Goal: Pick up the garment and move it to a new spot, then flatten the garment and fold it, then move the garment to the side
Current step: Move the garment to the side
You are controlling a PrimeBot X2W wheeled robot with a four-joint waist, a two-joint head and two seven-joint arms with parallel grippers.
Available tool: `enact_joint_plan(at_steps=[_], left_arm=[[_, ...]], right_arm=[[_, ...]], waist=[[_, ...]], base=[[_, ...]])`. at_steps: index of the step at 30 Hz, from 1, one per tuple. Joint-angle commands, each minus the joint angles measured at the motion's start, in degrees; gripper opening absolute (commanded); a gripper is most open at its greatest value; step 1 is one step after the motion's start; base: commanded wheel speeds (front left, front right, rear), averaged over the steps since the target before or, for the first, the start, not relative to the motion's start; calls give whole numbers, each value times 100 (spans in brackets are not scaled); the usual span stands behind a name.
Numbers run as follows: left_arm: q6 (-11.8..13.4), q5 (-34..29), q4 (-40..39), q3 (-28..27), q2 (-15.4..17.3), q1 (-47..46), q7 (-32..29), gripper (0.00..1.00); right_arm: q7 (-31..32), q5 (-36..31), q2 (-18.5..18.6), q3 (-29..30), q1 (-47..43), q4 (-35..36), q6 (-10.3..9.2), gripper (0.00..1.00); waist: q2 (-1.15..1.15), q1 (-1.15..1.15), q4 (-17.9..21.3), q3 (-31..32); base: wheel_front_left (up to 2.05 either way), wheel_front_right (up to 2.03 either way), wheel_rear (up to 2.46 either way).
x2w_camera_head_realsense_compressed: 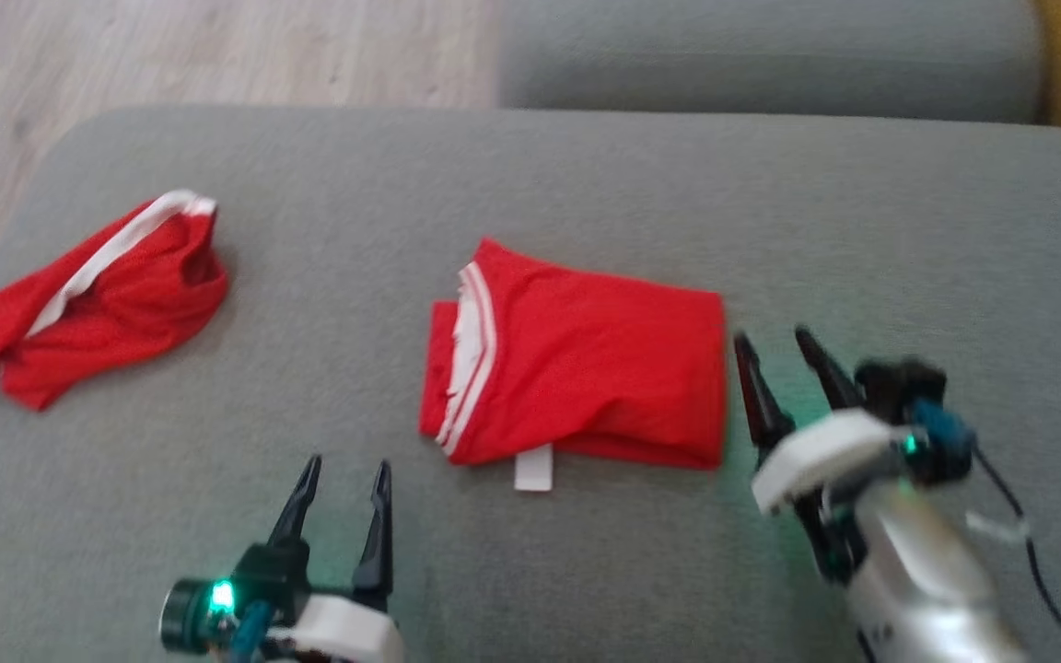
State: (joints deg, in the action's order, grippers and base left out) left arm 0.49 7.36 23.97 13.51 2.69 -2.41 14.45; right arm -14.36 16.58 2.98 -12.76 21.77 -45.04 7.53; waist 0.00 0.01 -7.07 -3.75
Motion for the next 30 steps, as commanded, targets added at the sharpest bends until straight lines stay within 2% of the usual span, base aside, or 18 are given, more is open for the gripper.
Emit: enact_joint_plan(at_steps=[1,5,9,10,11,12,19,30], left_arm=[[-4,44,-114,-88,19,-270,55,100],[-5,192,-52,13,19,-355,55,100],[-21,242,-58,26,19,-375,55,100],[-23,240,-59,17,19,-370,55,100],[-19,237,-62,5,19,-367,55,100],[-9,235,-64,-13,19,-359,55,100],[-48,140,-85,-152,19,-320,55,100],[-110,219,-196,-122,19,-433,55,100]], right_arm=[[-52,46,-10,-215,357,-70,-4,100],[341,146,-10,-352,694,-908,-4,100],[672,-60,-10,-341,838,-1635,-4,100],[687,-114,-10,-381,848,-1725,-4,86],[689,-126,-10,-425,846,-1787,-4,34],[662,-64,-10,-445,835,-1812,-4,0],[191,6,-10,-557,904,-1755,-4,0],[-48,-230,-10,-378,903,-1772,-4,0]], waist=[[0,-1,-261,-219],[0,-1,-517,-353],[0,-1,-631,-416],[0,-1,-630,-423],[0,-1,-619,-429],[0,-1,-597,-422],[0,-1,-86,-251],[0,-1,1997,58]], base=[[0,0,0],[0,0,0],[0,0,0],[0,0,0],[0,0,0],[0,0,0],[0,0,0],[0,0,0]])
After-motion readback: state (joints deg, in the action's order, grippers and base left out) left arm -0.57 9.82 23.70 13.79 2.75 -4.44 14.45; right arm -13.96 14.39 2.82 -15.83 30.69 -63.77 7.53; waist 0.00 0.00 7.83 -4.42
